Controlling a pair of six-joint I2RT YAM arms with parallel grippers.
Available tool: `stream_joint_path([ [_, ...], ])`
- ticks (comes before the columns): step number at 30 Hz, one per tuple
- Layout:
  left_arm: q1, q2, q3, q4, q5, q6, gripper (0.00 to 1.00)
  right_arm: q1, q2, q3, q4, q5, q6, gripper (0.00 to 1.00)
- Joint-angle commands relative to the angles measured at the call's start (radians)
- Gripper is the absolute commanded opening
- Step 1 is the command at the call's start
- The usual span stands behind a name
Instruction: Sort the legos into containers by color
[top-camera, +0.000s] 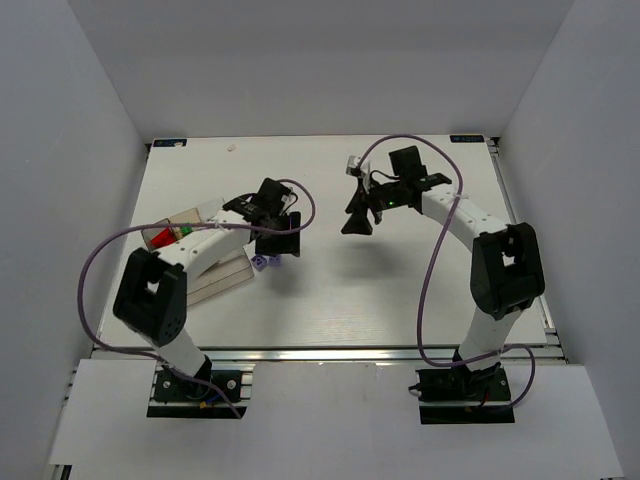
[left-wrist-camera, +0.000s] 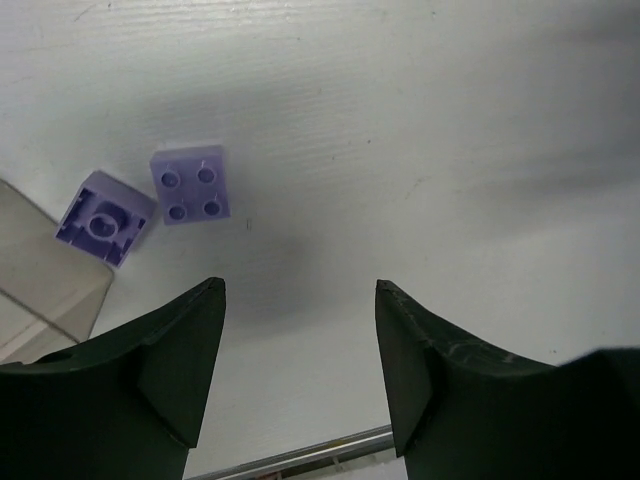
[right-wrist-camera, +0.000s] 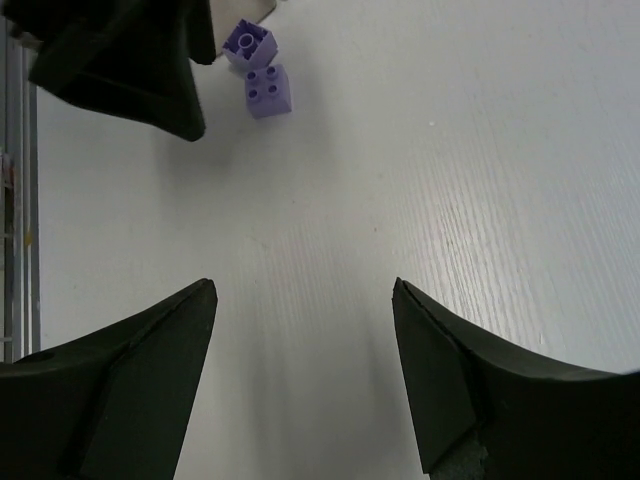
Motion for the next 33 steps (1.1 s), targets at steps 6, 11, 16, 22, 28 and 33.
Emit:
stream_joint_path([
  [6, 0.004, 0.17, 0.158, -0.035, -0.112, 0.023, 0.71, -0.088, -0.121, -0.087, 0.012, -0.048, 0.038, 0.76],
  [11, 0.013, 0.239, 0.223, -0.075, -0.221, 0.078, 0.72, -0.107, -0.15, -0.144, 0.029, -0.071, 0.049, 0.76],
  [16, 0.013, 0.302, 0.253, -0.107, -0.252, 0.101, 0.72, -0.116, -0.167, -0.172, 0.029, -0.079, 0.053, 0.77],
  [22, 0.013, 0.312, 0.2, -0.089, -0.238, 0.082, 0.71, -0.117, -0.18, -0.183, 0.02, -0.074, 0.059, 0.77],
  [28, 0.004, 0.318, 0.174, -0.063, -0.209, 0.08, 0.7, -0.117, -0.18, -0.181, 0.015, -0.076, 0.059, 0.77],
  [33, 0.004, 0.338, 0.171, -0.047, -0.187, 0.08, 0.65, -0.117, -0.181, -0.18, 0.014, -0.079, 0.062, 0.78],
])
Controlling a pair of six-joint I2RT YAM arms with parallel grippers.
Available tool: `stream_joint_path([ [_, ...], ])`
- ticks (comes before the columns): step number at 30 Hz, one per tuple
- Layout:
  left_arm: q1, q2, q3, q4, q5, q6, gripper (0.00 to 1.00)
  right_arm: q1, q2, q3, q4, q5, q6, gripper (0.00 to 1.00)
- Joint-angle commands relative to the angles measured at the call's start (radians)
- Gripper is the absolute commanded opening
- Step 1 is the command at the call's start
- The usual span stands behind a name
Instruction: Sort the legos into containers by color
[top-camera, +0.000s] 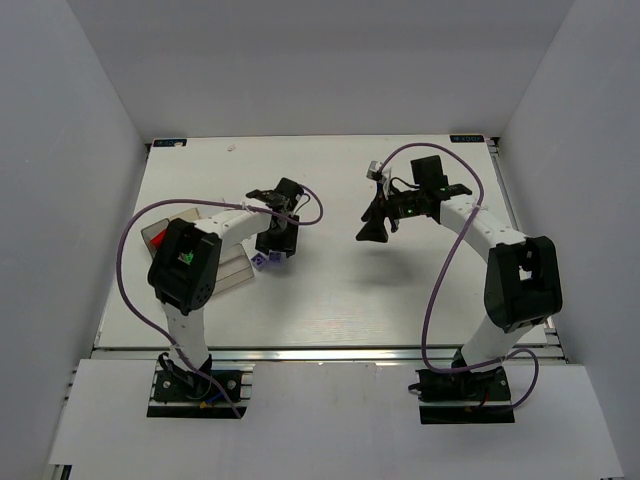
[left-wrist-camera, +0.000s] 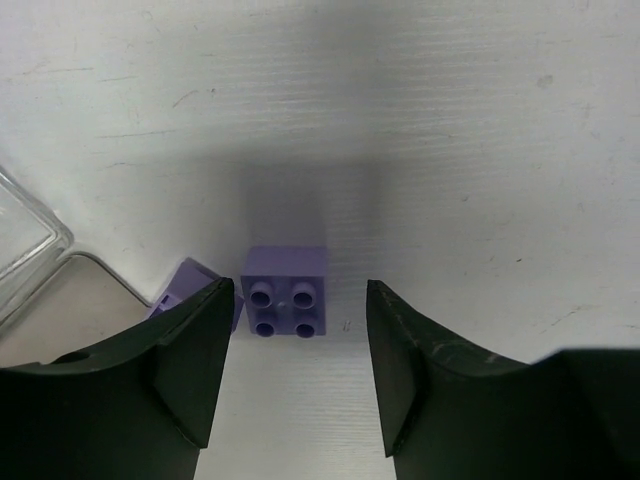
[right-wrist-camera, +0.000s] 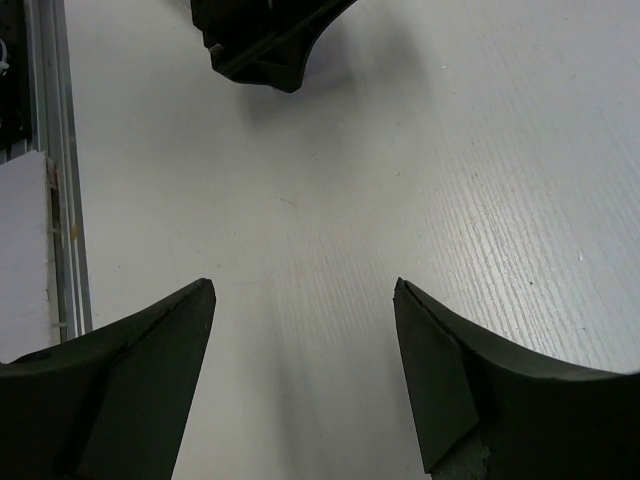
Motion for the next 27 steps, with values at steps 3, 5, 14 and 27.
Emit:
stream_joint_path([
  [3, -0.004, 0.015, -0.015, 0.042, 0.033, 0.0, 0.59, -0.007, -0.046, -0.008, 0.006, -0.026, 0.006, 0.78],
  [5, -0.004, 0.017, -0.02, 0.042, 0.037, -0.003, 0.52, -0.007, -0.051, -0.014, 0.006, -0.023, 0.004, 0.78],
  [14, -0.013, -0.058, 0.014, 0.039, 0.044, -0.007, 0.22, -0.006, -0.063, -0.029, -0.006, -0.025, -0.016, 0.78],
  [27, 0.102, -0.514, -0.153, -0.002, -0.05, -0.19, 0.01, 0.057, -0.063, -0.053, -0.062, 0.061, -0.09, 0.04],
])
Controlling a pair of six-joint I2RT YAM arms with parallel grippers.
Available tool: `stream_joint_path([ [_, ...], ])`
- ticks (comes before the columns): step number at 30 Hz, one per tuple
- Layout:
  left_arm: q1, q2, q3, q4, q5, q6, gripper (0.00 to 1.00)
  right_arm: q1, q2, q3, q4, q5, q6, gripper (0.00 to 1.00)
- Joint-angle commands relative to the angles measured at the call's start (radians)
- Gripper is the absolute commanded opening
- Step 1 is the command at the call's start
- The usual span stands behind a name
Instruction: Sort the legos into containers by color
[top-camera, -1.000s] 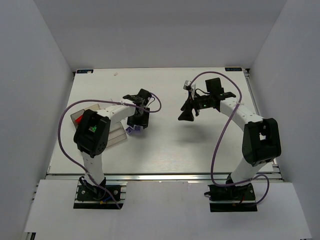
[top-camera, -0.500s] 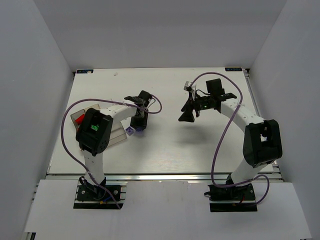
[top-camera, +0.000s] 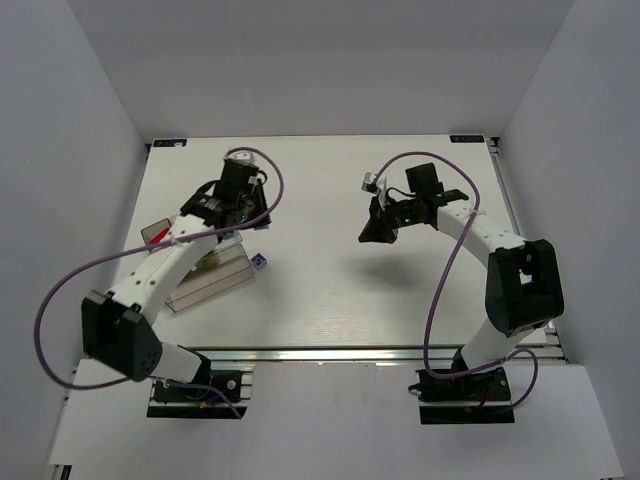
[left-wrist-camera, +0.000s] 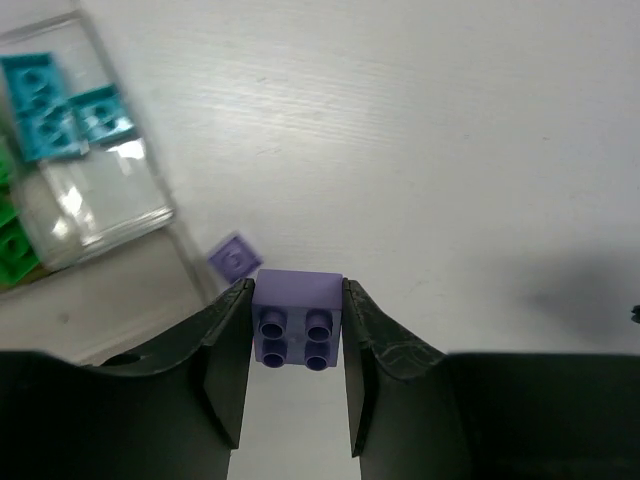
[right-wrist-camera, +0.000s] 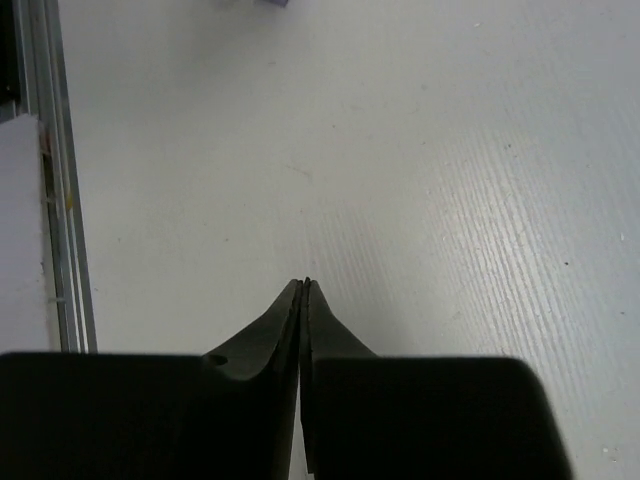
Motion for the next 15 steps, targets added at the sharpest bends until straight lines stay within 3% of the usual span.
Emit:
stream_joint_path([
  [1, 0.057, -0.092, -0.124, -0.067, -0.069, -0.061, 0.01, 0.042, -0.037, -0.007, -0.023, 0.031, -0.047, 0.08],
  [6, 0.099, -0.157, -0.224, -0.094, -0.107, -0.079, 0.06, 0.112, -0.027, 0.0, -0.027, 0.039, -0.112, 0.5],
  [9, 0.127, -0.153, -0.262, -0.099, -0.135, -0.079, 0.21, 0.143, 0.001, 0.022, -0.032, 0.014, -0.19, 0.65],
  [15, 0.174, -0.121, -0.274, -0.078, -0.159, -0.058, 0.51, 0.218, 0.116, 0.135, -0.056, 0.008, -0.273, 0.69],
])
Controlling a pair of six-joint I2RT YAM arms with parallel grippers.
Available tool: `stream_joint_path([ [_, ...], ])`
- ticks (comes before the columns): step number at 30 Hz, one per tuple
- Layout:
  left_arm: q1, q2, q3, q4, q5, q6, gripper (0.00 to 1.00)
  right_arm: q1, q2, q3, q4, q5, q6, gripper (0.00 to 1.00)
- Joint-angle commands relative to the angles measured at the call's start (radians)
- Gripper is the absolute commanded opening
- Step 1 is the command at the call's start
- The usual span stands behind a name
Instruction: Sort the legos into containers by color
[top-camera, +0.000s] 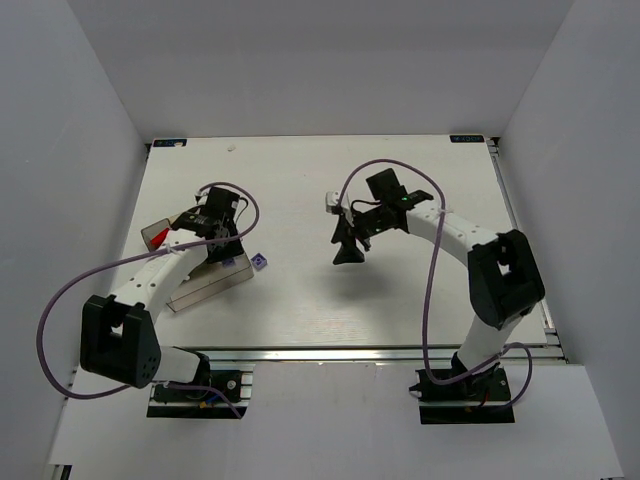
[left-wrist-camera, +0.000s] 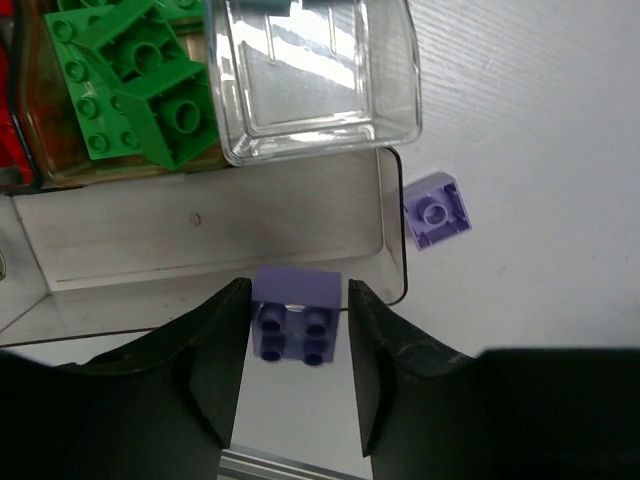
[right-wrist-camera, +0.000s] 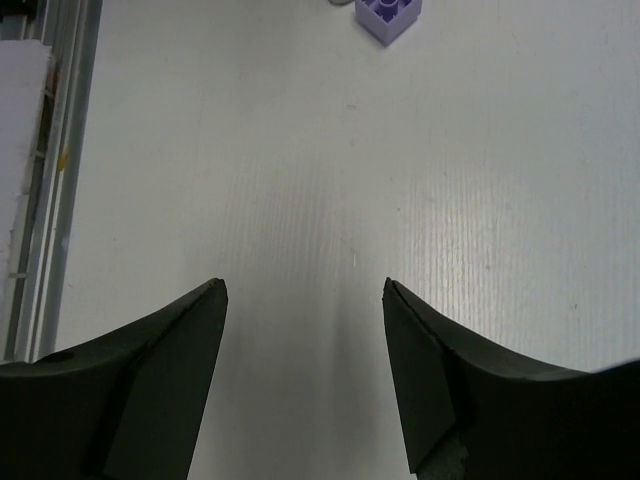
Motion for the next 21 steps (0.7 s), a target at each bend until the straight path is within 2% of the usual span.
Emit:
stream_joint_path([
  [1, 0.025, -0.002, 0.011, 0.02, -0.036, 0.007, 0.55, 0.035, 0.059, 0.085, -0.002, -0.01, -0.072, 0.7],
  [5, 0.037, 0.004, 0.02, 0.022, -0.029, 0.021, 0.7, 0.092, 0.119, 0.147, 0.06, -0.006, -0.084, 0.7],
  [7, 0.047, -0.007, 0.023, 0.02, -0.025, 0.03, 0.75, 0.117, 0.151, 0.174, 0.074, -0.039, -0.171, 0.79],
  [8, 0.056, -0.011, 0.03, 0.017, -0.025, 0.03, 0.75, 0.138, 0.161, 0.18, 0.091, -0.05, -0.208, 0.8],
  [9, 0.056, -0.021, 0.037, 0.006, -0.025, 0.03, 0.76, 0.146, 0.183, 0.192, 0.09, -0.065, -0.263, 0.89],
  [10, 0.056, -0.033, 0.044, -0.001, -0.022, 0.031, 0.76, 0.154, 0.195, 0.201, 0.091, -0.081, -0.362, 0.89],
  [14, 0.065, -0.129, 0.083, -0.04, -0.028, -0.007, 0.75, 0.221, 0.287, 0.296, 0.113, -0.046, -0.484, 0.89],
  [21, 0.065, -0.362, 0.101, -0.164, -0.097, -0.085, 0.74, 0.31, 0.543, 0.567, 0.108, 0.046, -0.518, 0.89],
])
